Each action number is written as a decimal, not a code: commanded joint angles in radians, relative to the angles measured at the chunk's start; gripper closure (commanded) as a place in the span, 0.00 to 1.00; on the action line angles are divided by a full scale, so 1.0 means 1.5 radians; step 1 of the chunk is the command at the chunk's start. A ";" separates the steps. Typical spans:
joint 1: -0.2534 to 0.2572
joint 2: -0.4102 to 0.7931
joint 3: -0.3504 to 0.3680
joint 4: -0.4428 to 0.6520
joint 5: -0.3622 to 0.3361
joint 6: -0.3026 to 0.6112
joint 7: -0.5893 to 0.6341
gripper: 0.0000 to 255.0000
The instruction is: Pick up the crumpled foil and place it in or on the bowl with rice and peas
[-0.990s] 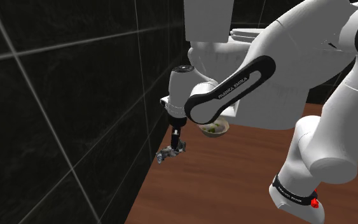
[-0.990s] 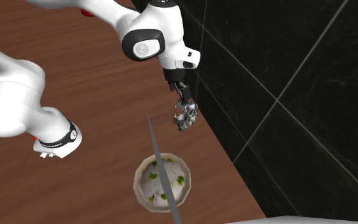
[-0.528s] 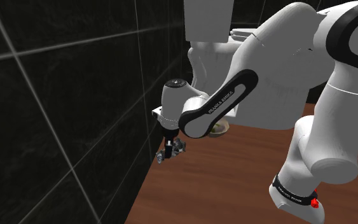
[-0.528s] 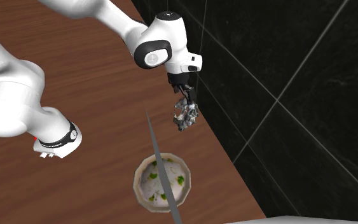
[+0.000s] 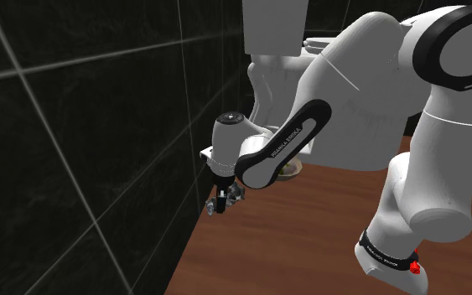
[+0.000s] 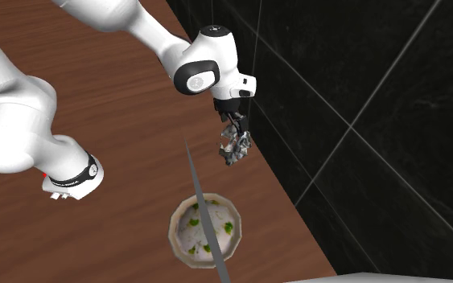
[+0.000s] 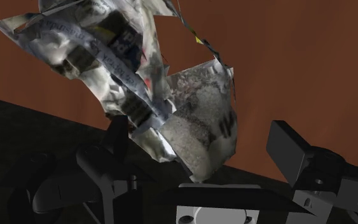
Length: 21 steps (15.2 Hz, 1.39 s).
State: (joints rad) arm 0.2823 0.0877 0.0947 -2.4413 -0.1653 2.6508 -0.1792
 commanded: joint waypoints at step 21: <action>0.000 -0.060 0.004 0.014 0.027 -0.072 -0.023 1.00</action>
State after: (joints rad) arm 0.2819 0.0119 0.1003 -2.4229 -0.1299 2.5583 -0.2102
